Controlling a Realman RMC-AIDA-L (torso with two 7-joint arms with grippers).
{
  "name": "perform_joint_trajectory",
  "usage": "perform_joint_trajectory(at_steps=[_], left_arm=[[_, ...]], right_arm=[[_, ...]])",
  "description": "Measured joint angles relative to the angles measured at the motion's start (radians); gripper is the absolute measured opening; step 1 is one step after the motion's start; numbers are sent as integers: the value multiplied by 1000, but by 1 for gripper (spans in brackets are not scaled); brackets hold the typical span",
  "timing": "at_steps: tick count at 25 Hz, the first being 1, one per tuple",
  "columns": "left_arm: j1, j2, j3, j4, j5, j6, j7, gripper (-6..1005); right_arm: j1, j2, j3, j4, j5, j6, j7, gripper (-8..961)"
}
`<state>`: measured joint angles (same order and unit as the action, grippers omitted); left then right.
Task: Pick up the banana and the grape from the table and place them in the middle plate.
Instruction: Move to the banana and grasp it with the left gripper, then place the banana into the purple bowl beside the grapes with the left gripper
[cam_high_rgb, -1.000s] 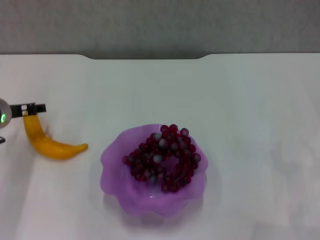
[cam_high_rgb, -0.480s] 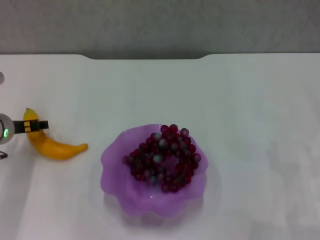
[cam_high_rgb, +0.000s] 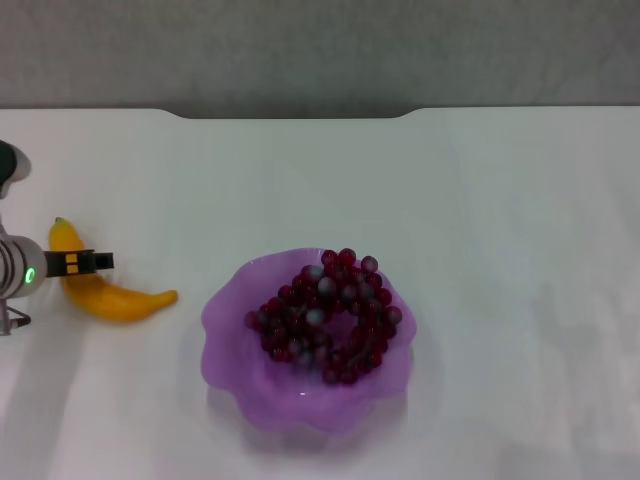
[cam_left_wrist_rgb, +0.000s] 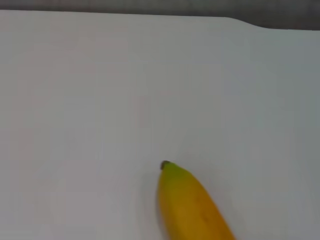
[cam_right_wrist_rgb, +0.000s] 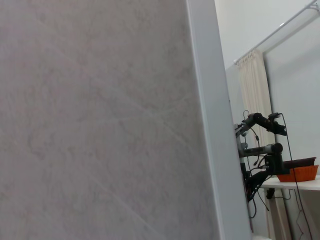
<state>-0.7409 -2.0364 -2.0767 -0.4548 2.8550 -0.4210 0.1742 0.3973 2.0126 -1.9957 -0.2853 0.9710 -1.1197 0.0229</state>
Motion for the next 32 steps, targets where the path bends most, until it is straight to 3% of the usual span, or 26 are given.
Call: perform_joint_trajectory(at_steps=[6,11,22,25,32], left_arm=[[-1,-1,16,1,-8,0,0,802],[-2,-1,17,1,-4,17,4,601],[-3,3,70,-14,3,46,6,476],[-5,5,99,-60,5,12,8,477],[53,1,198,-315,-12,-129,10,479]], right_arm=[[0,0,0,-1,0,0,0,891],[0,0,0,-2,0,-2,0,891],[-4,0,-2,3,0,-2,2,892],[-7,0,-1,4,3,-2,5,892],[-9,0,-1,7,6,2,4,892]])
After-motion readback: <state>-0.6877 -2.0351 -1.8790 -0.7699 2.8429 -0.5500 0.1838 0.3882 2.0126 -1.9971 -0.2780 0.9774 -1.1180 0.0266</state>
